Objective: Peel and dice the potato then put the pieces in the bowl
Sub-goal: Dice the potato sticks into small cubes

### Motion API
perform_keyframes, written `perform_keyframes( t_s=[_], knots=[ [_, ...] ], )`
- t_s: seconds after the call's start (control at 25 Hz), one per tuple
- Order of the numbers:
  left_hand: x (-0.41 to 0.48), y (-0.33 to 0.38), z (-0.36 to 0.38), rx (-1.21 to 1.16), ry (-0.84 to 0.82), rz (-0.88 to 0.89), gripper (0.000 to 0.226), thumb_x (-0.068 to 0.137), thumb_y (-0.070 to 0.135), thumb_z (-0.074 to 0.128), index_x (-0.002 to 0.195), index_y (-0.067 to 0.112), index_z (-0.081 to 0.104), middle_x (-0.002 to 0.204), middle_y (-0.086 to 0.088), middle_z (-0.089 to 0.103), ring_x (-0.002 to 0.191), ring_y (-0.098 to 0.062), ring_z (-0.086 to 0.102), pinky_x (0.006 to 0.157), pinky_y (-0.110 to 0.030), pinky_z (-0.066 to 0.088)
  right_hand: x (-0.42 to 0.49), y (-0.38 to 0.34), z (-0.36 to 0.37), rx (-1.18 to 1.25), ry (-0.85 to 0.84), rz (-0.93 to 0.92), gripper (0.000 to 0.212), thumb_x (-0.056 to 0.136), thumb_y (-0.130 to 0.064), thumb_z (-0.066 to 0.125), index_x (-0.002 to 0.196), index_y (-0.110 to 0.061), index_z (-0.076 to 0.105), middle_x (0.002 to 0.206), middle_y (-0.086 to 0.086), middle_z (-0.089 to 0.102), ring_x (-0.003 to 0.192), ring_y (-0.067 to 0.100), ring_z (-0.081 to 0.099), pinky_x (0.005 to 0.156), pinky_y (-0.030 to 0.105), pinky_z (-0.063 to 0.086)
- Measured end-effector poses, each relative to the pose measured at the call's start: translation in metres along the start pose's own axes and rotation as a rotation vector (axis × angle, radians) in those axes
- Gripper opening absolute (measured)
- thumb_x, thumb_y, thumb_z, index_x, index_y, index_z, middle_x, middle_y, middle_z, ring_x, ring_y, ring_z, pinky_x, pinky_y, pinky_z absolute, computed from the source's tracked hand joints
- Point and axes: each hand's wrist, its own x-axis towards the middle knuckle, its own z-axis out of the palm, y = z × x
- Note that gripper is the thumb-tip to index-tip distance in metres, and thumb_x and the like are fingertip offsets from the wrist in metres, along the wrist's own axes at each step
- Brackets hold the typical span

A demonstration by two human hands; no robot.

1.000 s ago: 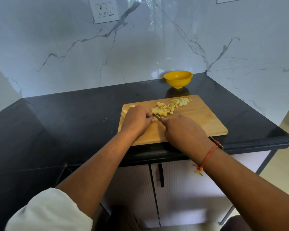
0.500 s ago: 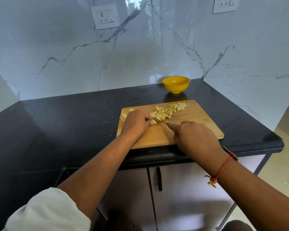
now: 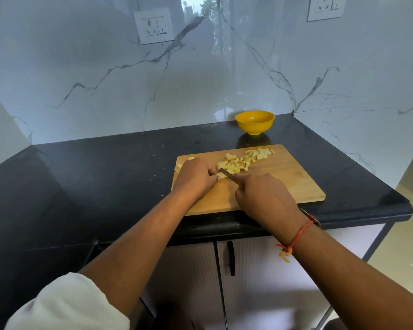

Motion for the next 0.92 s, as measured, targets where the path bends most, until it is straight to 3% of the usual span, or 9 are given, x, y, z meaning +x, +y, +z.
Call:
perform_keyframes(
  t_s=[0.16,0.32,0.52,0.72,0.92],
  knots=[
    [0.000,0.000,0.001,-0.004,0.015,-0.005,0.012,0.091,0.027,0.070,0.094,0.020,0.080,0.089,0.005,0.074,0.082,-0.009,0.064,0.083,-0.027,0.050,0.006,-0.009,0.000,-0.103,-0.070,0.032,0.056,0.103,-0.021,0.046,0.155,-0.034,0.032,0.118,0.008,0.062,0.104,0.024,0.062,0.082,0.035,0.053],
    [0.001,0.000,0.003,0.004,0.014,-0.009,0.013,0.091,0.029,0.071,0.093,0.021,0.080,0.087,0.006,0.074,0.081,-0.010,0.064,0.083,-0.029,0.052,0.009,-0.019,0.002,-0.234,-0.070,0.003,0.053,0.101,-0.013,0.048,0.152,-0.022,0.037,0.116,0.009,0.063,0.106,0.025,0.063,0.073,0.031,0.044],
    [-0.001,0.000,0.005,-0.017,0.055,-0.014,0.012,0.089,0.030,0.072,0.086,0.022,0.080,0.082,0.007,0.074,0.078,-0.008,0.064,0.082,-0.031,0.053,-0.003,-0.015,-0.003,-0.260,-0.108,-0.036,0.067,0.101,-0.012,0.049,0.160,-0.024,0.019,0.120,0.008,0.059,0.110,0.026,0.060,0.075,0.033,0.044],
    [-0.002,0.002,0.003,0.003,0.047,0.005,0.015,0.091,0.028,0.070,0.099,0.018,0.079,0.099,0.006,0.075,0.082,-0.005,0.060,0.082,-0.024,0.044,-0.028,0.004,-0.011,-0.280,-0.118,-0.072,0.076,0.100,-0.018,0.055,0.159,-0.035,0.011,0.101,0.002,0.041,0.084,0.019,0.048,0.070,0.032,0.045],
    [-0.004,0.002,-0.002,0.024,0.017,-0.003,0.015,0.091,0.027,0.069,0.099,0.018,0.078,0.098,0.004,0.073,0.085,-0.007,0.061,0.082,-0.026,0.047,-0.022,0.013,-0.005,-0.133,-0.001,0.000,0.055,0.105,-0.029,0.039,0.155,-0.045,0.024,0.088,-0.002,0.046,0.081,0.018,0.054,0.072,0.035,0.056]
  ],
)
